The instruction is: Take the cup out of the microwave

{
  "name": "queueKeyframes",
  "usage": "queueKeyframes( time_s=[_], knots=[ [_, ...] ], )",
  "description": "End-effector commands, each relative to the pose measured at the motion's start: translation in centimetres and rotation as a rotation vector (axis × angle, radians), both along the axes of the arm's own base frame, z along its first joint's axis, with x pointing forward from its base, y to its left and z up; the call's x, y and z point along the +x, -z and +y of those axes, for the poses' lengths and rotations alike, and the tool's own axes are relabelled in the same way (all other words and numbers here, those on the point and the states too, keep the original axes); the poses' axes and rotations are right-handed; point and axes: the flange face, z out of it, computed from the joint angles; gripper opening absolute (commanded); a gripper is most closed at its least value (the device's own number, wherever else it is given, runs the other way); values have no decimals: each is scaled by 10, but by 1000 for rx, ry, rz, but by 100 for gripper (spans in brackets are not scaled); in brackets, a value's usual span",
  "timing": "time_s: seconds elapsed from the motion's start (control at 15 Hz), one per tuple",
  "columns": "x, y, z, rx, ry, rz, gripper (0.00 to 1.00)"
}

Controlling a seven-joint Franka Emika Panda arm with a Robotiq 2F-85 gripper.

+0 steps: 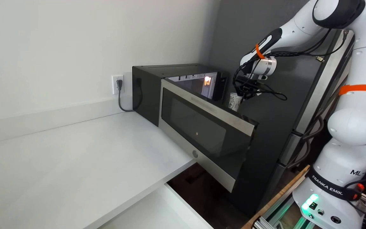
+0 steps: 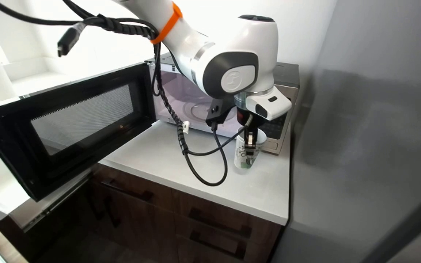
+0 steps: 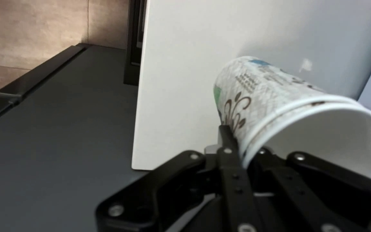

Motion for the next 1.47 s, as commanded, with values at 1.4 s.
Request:
queueKeyframes(
  time_s=[1.4],
  knots=[
    [41, 60, -57, -91, 452, -93, 1]
  ],
)
